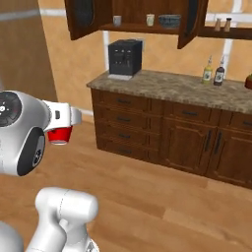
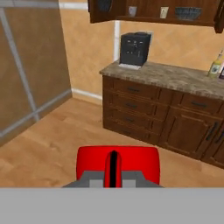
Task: Gather all objects into one cabinet and sort the glasses and bowls to opposite sides.
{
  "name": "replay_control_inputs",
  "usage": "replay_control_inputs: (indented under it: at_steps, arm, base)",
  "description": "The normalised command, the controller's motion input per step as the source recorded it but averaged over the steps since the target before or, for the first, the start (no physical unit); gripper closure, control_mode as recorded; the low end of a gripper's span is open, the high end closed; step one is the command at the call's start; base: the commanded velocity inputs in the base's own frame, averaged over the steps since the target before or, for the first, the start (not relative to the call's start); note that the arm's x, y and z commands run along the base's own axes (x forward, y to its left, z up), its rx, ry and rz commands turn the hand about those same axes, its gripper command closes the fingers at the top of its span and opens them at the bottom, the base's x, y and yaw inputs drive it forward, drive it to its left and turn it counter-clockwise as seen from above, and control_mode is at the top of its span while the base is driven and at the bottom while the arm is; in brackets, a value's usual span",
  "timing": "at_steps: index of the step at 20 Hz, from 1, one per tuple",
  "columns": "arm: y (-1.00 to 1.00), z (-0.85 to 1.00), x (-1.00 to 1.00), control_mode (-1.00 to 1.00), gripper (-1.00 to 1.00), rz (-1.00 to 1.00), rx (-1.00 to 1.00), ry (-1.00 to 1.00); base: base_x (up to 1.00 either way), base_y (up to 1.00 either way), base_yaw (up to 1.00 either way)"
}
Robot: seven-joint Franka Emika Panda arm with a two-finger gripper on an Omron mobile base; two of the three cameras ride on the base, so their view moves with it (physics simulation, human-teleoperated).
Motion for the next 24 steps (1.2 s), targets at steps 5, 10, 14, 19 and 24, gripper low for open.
replay_control_inputs:
  at_steps: [5, 10, 14, 19, 24]
  arm:
    - [0.0, 0.0, 0.0, 1.0, 1.0, 0.0, 0.0, 0.0]
    - [0.0, 0.0, 0.0, 1.0, 1.0, 0.0, 0.0, 0.0]
    - [0.0, 0.0, 0.0, 1.0, 1.0, 0.0, 0.0, 0.0]
    - [0.0, 0.0, 0.0, 1.0, 1.0, 0.0, 0.0, 0.0]
    - [0.0, 0.0, 0.0, 1.0, 1.0, 0.0, 0.0, 0.0]
  base:
    - [1.0, 0.58, -0.07]
    - [1.0, 0.38, -0.09]
    - [1.0, 0.1, -0.14]
    - [1.0, 0.17, -0.16]
    - [1.0, 0.27, -0.15]
